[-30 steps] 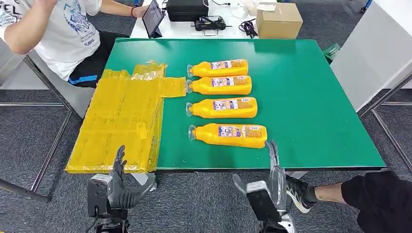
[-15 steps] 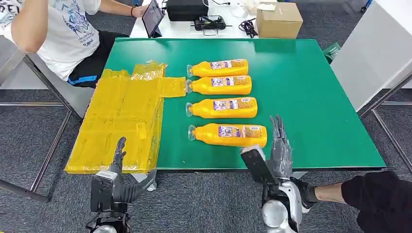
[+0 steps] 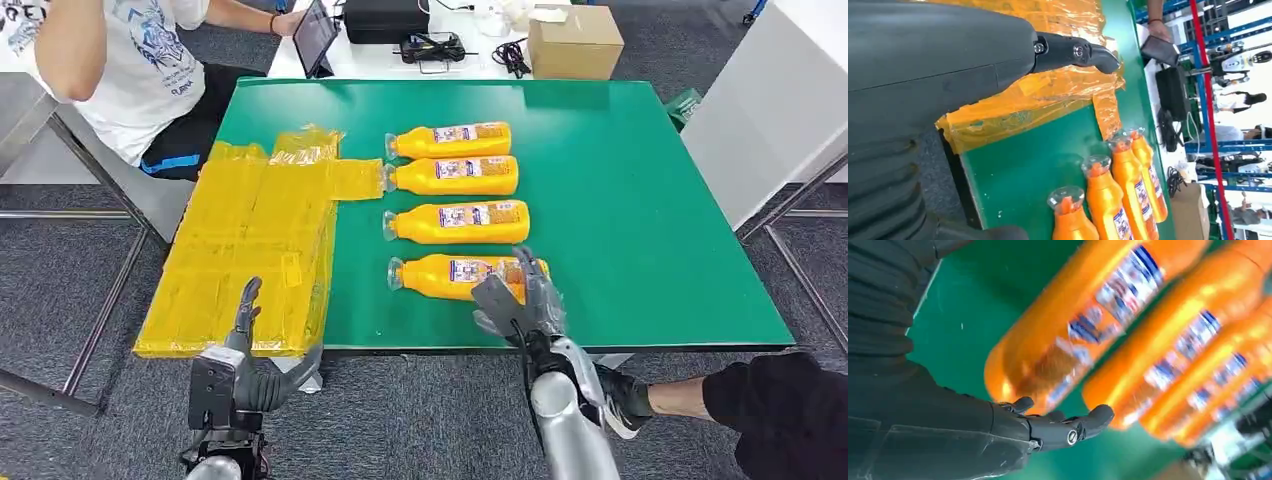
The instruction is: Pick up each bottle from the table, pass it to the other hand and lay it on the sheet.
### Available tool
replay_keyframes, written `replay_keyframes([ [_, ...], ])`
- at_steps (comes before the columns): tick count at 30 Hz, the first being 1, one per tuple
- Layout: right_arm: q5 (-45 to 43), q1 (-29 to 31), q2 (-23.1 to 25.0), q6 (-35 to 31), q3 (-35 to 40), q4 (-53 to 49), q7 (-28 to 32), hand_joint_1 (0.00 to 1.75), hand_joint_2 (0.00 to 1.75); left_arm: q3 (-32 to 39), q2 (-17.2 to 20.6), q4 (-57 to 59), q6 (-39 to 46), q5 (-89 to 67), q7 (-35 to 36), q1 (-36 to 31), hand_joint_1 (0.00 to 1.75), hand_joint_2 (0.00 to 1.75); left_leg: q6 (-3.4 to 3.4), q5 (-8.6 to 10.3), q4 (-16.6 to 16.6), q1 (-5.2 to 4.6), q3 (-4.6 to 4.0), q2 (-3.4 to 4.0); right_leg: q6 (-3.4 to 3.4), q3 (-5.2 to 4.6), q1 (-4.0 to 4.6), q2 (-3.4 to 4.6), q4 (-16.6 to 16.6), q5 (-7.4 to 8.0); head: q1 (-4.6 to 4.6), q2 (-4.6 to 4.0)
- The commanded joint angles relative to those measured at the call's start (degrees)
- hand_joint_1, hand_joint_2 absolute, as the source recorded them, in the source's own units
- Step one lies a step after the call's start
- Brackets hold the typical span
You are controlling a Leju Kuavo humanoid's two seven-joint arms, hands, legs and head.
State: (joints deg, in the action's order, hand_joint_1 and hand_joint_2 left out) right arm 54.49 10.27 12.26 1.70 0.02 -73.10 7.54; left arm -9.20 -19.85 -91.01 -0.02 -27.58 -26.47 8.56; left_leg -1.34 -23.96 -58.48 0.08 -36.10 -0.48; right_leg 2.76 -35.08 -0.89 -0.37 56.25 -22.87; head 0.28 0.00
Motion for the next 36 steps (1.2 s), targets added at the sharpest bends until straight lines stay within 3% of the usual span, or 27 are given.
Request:
replay_keyframes([
  [1,0.0,7.7,-4.5,1.0,4.5,18.0,-0.8,0.00,1.75,1.0,-0.2,5.3,-0.5,0.0,-0.2,-2.9,0.00,1.75,0.05,-0.06,0.1,0.03,0.28,0.10,-0.09,0.26,0.04,0.10,-0.1,-0.02,0.00,0.00],
  [9,1.3,12.4,-5.1,-0.7,8.6,22.0,-1.6,0.00,1.75,1.0,-0.2,6.0,-0.6,0.3,0.0,-3.3,0.00,1.75,0.09,-0.08,0.1,0.06,0.55,0.30,-0.15,0.45,0.07,0.23,-0.1,-0.01,-0.02,0.00],
  [14,0.2,14.0,-5.2,0.4,11.3,18.8,-1.6,0.00,1.75,1.7,-0.2,5.5,-0.9,0.8,0.0,-2.8,0.00,1.75,0.09,-0.08,0.1,0.04,0.53,0.36,-0.17,0.41,0.05,0.27,-0.1,0.03,-0.02,0.00],
  [25,-2.0,13.9,-5.9,0.7,12.8,17.2,-1.1,0.00,1.75,2.0,-0.2,5.7,-1.0,0.9,0.1,-2.7,0.00,1.75,0.03,-0.04,0.0,0.01,0.36,0.21,-0.05,0.31,0.02,0.14,0.0,0.00,0.00,0.00],
  [35,-4.3,11.6,-6.5,-0.8,13.0,7.9,-0.8,0.00,1.75,2.1,-0.2,6.5,-1.6,1.9,0.4,-2.5,0.00,1.75,0.03,-0.03,0.0,0.01,0.27,0.16,-0.05,0.22,0.01,0.11,0.0,-0.01,-0.02,0.00],
  [36,-4.3,11.9,-6.7,-0.8,13.0,8.1,-0.8,0.00,1.75,2.1,-0.2,6.6,-1.7,2.1,0.4,-2.6,0.00,1.75,0.10,-0.18,0.0,0.05,0.55,0.20,-0.15,0.50,0.07,0.13,0.0,-0.14,-0.02,0.00],
])
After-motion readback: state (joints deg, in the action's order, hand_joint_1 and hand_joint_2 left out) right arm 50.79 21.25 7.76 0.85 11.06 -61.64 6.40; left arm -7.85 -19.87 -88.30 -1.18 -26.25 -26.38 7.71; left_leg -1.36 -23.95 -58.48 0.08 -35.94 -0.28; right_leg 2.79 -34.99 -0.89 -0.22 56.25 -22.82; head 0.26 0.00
